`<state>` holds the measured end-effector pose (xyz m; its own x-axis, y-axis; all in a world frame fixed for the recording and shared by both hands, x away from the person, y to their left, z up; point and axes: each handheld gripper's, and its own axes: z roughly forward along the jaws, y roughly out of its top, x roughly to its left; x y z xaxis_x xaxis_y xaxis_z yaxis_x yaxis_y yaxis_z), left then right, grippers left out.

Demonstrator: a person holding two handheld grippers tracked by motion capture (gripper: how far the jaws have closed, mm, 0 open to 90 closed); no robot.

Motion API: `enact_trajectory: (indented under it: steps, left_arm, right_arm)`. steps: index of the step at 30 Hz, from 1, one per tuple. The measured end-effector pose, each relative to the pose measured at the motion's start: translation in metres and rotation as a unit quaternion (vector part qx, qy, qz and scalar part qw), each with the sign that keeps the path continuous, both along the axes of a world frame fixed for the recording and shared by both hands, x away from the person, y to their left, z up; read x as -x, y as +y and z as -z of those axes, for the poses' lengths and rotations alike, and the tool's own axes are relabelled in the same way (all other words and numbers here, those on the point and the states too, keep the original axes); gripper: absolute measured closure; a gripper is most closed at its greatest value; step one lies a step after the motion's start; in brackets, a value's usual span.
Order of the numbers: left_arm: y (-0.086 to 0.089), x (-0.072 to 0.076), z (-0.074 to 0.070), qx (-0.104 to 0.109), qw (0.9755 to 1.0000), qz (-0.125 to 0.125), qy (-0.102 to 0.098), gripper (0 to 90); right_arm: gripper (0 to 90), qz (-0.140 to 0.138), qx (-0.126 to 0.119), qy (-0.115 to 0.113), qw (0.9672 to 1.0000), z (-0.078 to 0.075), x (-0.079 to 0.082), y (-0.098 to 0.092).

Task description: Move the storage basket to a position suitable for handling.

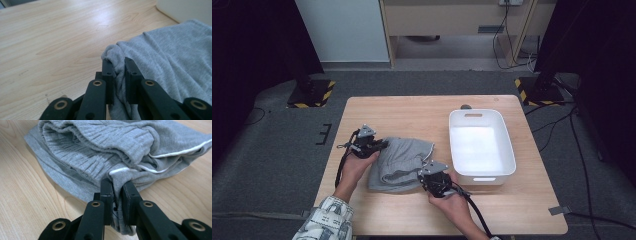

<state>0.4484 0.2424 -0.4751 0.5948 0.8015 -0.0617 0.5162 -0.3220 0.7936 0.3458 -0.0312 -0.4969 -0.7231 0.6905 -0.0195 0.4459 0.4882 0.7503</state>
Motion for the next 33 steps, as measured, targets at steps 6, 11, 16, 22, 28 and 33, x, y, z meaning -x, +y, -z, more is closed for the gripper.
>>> enact_trajectory:
  steps: [6, 11, 16, 22, 28, 33]
  left_arm:
    - [0.0, 0.001, -0.013, 0.002, 0.9999, 0.0, -0.012, 80.9]
    - [-0.003, 0.001, -0.021, 0.0, 0.9998, 0.005, -0.019, 81.1]
    - [-0.007, 0.002, -0.031, 0.005, 0.9995, 0.006, -0.031, 81.2]
    - [-0.012, 0.002, -0.044, 0.004, 0.999, 0.01, -0.044, 81.3]
    - [-0.013, 0.0, -0.059, 0.006, 0.9985, 0.011, -0.054, 81.3]
    - [-0.013, -0.002, -0.067, 0.008, 0.9981, 0.009, -0.06, 81.3]
  right_arm:
    - [81.0, -0.003, 0.003, -0.006, 1.0, -0.011, -0.002, 0.0]
    - [81.1, -0.002, 0.005, -0.01, 0.9999, -0.016, -0.004, 0.0]
    - [81.1, 0.002, 0.003, -0.015, 0.9999, -0.022, -0.004, -0.003]
    - [81.1, 0.002, 0.001, -0.02, 0.9998, -0.03, -0.005, -0.004]
    - [81.1, 0.007, -0.001, -0.027, 0.9996, -0.043, -0.009, -0.008]
    - [81.0, 0.009, -0.001, -0.032, 0.9994, -0.052, -0.012, -0.012]
